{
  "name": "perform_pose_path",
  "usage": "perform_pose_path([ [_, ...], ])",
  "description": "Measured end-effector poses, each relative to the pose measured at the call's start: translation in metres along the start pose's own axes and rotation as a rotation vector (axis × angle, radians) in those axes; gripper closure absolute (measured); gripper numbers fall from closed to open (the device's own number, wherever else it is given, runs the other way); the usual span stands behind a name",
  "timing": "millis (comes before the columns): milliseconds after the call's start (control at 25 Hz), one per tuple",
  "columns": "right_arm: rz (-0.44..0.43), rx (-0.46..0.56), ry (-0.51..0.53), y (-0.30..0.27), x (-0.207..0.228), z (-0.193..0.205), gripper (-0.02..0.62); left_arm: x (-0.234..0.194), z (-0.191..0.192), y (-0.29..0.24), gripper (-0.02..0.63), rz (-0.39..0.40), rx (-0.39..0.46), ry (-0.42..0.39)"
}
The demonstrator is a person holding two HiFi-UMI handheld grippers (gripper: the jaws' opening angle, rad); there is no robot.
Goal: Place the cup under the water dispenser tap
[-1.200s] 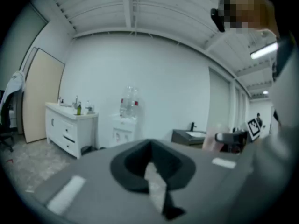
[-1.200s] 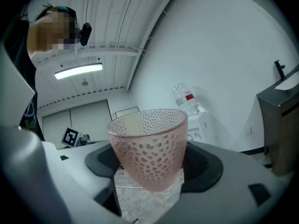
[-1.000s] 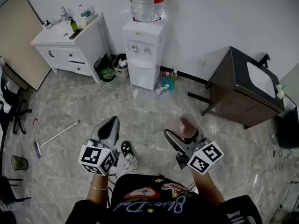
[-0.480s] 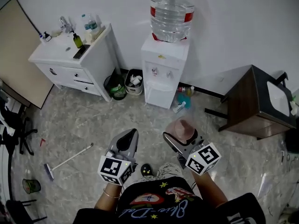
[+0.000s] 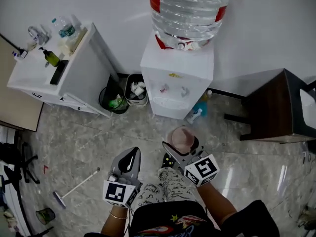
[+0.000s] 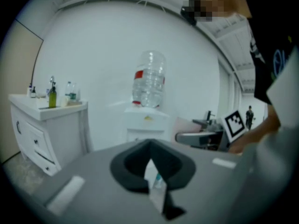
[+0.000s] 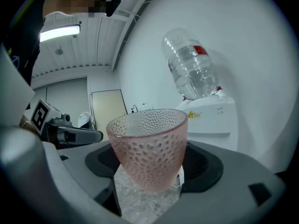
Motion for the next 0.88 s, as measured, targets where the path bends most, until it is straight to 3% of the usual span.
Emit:
perform_pose_path([
  [120, -0.044, 0.021, 0.047, -0.059, 0.019, 0.017, 0.242, -0.045, 0.017, -0.032, 0.609, -0.019, -0.005, 0.023],
  [200, -0.021, 0.018, 0.085, -0.101, 0.034, 0.038, 0.242, -0.077, 0.030, -0.050, 0.609, -0.036, -0.010, 0.035],
  [320, 0.037, -0.096, 0.069, -0.162, 0.061, 0.089, 0.242, -0.117, 0.057, -0.077, 0.609, -0.036, -0.026, 0.051],
  [400, 0.104, -0.169, -0.009, -0.194, 0.080, 0.123, 0.242, -0.136, 0.075, -0.094, 0.607, -0.025, -0.034, 0.060],
  [520, 0.259, -0.148, -0.069, -0.231, 0.107, 0.161, 0.242, -0.154, 0.101, -0.119, 0.608, -0.013, -0.042, 0.088],
  [800, 0.483, -0.115, -0.037, -0.280, 0.134, 0.218, 0.242, -0.162, 0.138, -0.143, 0.607, 0.059, -0.038, 0.164],
  [880, 0.532, -0.111, -0.011, -0.287, 0.137, 0.226, 0.242, -0.166, 0.144, -0.140, 0.609, 0.058, -0.091, 0.192],
])
Point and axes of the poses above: the fingertips, and each gripper's own axes: y backward along the fingers, x to its right, z out of its underside, the point moved 5 cm from there along y, backward along the fingers, and after that the axes turned 14 degrees about z, right-handed, at the moved point
